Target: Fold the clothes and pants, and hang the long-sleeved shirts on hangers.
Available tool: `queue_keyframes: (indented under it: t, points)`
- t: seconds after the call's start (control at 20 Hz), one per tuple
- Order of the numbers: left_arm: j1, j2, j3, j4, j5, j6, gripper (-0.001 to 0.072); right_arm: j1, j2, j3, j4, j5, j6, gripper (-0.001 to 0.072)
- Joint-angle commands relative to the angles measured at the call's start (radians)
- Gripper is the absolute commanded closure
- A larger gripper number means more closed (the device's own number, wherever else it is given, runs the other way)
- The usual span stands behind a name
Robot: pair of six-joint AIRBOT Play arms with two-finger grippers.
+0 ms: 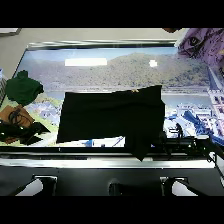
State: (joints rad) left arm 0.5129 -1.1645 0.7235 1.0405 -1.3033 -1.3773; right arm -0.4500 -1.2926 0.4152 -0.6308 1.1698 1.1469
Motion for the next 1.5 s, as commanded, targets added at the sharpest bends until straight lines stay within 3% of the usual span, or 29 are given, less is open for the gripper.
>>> queue_keyframes:
  t: [0.0, 0.55, 0.65, 0.95, 1.0, 1.05, 1.1, 1.3, 1.45]
  points:
    - [0.040, -0.006, -0.098, -0.129, 0.026, 0.132, 0.0013, 0.000, -0.001, 0.000, 0.002, -0.007, -0.002, 0.0685]
    - [-0.039, -0.136, -0.107, -0.178, 0.095, 0.148, 0.0031, 0.000, 0.000, 0.000, 0.002, -0.013, -0.002, 0.0685]
    - [-0.051, -0.142, -0.107, -0.185, 0.117, 0.148, 0.0287, 0.000, 0.000, 0.001, 0.001, -0.009, -0.003, 0.0685]
    - [-0.135, -0.171, -0.107, -0.196, 0.116, 0.148, 0.0299, 0.000, 0.000, 0.001, 0.000, -0.001, -0.002, 0.0685]
    - [-0.134, -0.171, -0.107, -0.197, 0.114, 0.147, 0.0407, 0.000, 0.000, 0.001, 0.000, 0.002, -0.002, 0.0685]
    - [-0.132, -0.171, -0.105, -0.200, 0.105, 0.148, 0.0592, 0.000, 0.000, 0.001, 0.000, 0.009, -0.002, 0.0685]
    - [-0.132, -0.170, -0.105, -0.211, 0.092, 0.151, 0.0688, 0.000, 0.000, 0.001, 0.000, 0.020, -0.002, 0.0685]
    - [-0.132, -0.133, -0.105, -0.217, 0.019, 0.115, 0.0690, 0.000, 0.060, 0.001, -0.051, 0.084, 0.031, 0.0688]
    - [-0.132, -0.003, -0.105, -0.105, 0.002, -0.042, 0.0691, 0.000, 0.244, 0.001, -0.171, 0.135, 0.159, 0.0689]
